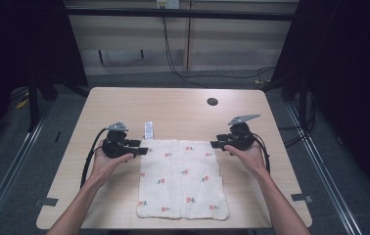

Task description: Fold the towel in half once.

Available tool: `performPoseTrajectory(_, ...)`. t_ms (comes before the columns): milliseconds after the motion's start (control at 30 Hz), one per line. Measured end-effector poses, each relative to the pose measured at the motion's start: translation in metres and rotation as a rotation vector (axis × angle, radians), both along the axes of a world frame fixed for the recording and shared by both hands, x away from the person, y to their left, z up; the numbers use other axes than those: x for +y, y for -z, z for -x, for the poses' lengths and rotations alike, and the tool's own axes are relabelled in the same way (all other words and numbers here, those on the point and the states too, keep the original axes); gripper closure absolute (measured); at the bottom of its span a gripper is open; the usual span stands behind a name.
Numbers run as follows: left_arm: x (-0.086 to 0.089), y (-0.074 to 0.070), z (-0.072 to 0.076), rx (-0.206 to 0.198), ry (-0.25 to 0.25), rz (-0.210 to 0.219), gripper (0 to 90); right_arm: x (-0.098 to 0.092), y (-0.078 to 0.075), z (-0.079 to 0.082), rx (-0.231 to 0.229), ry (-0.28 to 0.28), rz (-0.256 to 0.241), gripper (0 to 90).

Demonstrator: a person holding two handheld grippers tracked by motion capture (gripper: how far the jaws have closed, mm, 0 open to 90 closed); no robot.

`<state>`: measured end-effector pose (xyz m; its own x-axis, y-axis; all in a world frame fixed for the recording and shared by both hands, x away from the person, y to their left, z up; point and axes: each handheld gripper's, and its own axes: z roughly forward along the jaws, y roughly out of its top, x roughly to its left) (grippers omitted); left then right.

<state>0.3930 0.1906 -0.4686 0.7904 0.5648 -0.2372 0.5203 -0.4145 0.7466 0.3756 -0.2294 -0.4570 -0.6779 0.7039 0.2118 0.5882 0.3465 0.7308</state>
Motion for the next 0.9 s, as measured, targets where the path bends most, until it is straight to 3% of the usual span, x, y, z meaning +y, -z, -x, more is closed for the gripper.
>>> performPoseTrajectory(33,-0.001,0.0,-0.002,-0.007,-0.001,-0.005,46.7,0.0,0.001,-0.002,0.004,-0.003,-0.004,54.2)
performPoseTrajectory(133,0.005,0.009,-0.009,0.007,-0.028,0.04,50.0,0.001,0.007,-0.01,0.013,0.0,0.001,56.3)
performPoseTrajectory(333,0.008,0.021,-0.014,0.007,-0.035,-0.003,51.7,0.004,0.025,-0.024,0.036,0.028,0.03,61.7)
performPoseTrajectory(733,0.017,0.023,-0.019,0.017,-0.068,0.012,50.4,0.009,0.039,-0.035,0.072,0.032,0.079,64.5)
performPoseTrajectory(900,0.021,0.028,-0.022,0.029,-0.094,0.017,49.3,0.014,0.043,-0.033,0.047,0.018,0.123,67.1)
